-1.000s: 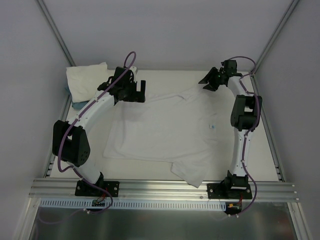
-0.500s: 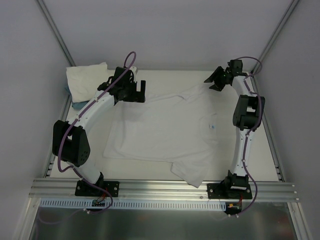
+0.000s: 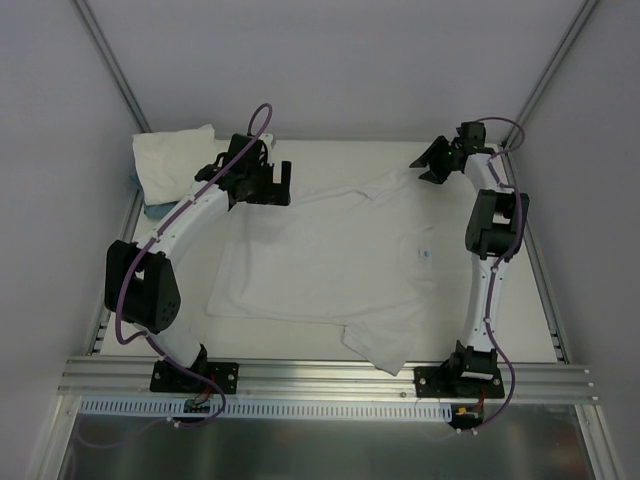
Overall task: Fold and stack the t-shirts
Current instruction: Grap the side of the flattened tshirt furthest away from the robot with both arms
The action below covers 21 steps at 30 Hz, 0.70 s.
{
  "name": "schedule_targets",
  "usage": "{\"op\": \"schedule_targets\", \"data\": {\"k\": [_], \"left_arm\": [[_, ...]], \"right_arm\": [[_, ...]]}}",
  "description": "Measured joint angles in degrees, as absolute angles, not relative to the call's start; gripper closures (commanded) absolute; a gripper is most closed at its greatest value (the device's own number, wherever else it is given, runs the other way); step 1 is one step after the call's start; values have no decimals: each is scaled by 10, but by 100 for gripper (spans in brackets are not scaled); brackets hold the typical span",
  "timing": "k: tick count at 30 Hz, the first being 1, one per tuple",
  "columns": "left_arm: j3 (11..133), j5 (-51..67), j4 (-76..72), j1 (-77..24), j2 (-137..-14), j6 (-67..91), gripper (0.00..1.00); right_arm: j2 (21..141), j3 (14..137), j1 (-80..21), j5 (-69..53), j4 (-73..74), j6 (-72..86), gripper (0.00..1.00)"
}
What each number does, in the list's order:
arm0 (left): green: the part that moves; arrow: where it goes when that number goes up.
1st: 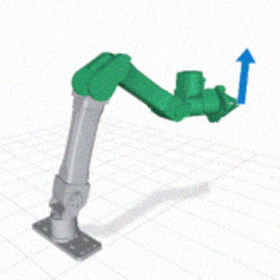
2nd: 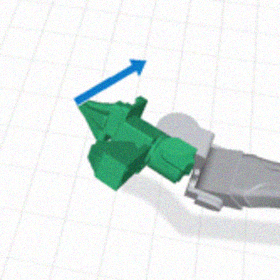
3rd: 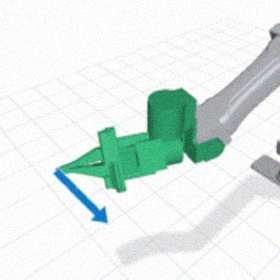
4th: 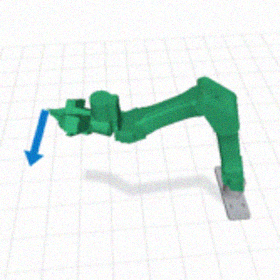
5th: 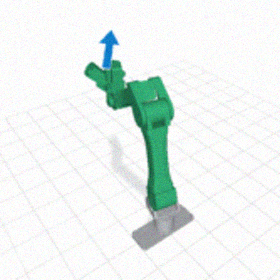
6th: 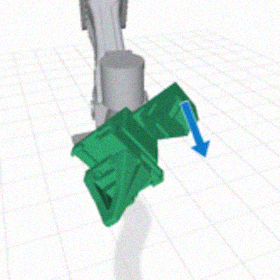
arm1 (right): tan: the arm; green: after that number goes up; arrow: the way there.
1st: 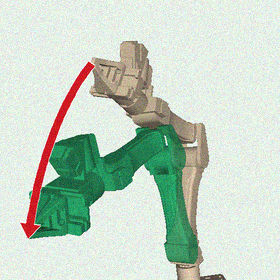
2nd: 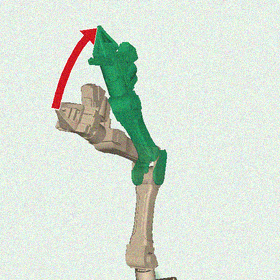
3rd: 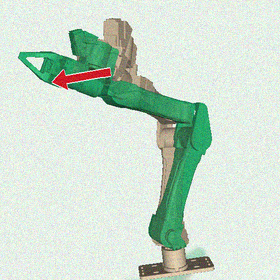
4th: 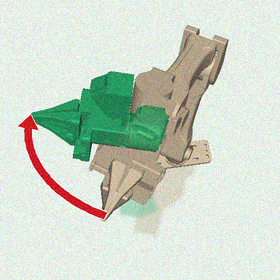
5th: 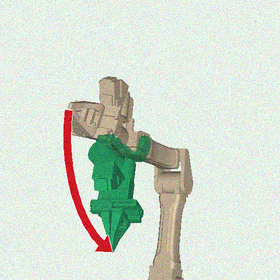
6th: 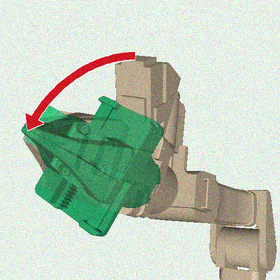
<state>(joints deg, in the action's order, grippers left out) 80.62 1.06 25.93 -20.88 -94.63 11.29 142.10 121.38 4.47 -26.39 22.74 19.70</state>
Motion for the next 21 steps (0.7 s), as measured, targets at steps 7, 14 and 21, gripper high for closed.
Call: {"op": "schedule_targets", "data": {"k": [7,14,21], "left_arm": [[806,10,260,-209,-946,113,1],[806,10,260,-209,-946,113,1],[806,10,260,-209,-946,113,1]], "right_arm": [[1440,1217,39,-270,223,209,46],[1443,1223,31,-272,221,218,46],[1458,1246,21,-274,215,225,50]]}}
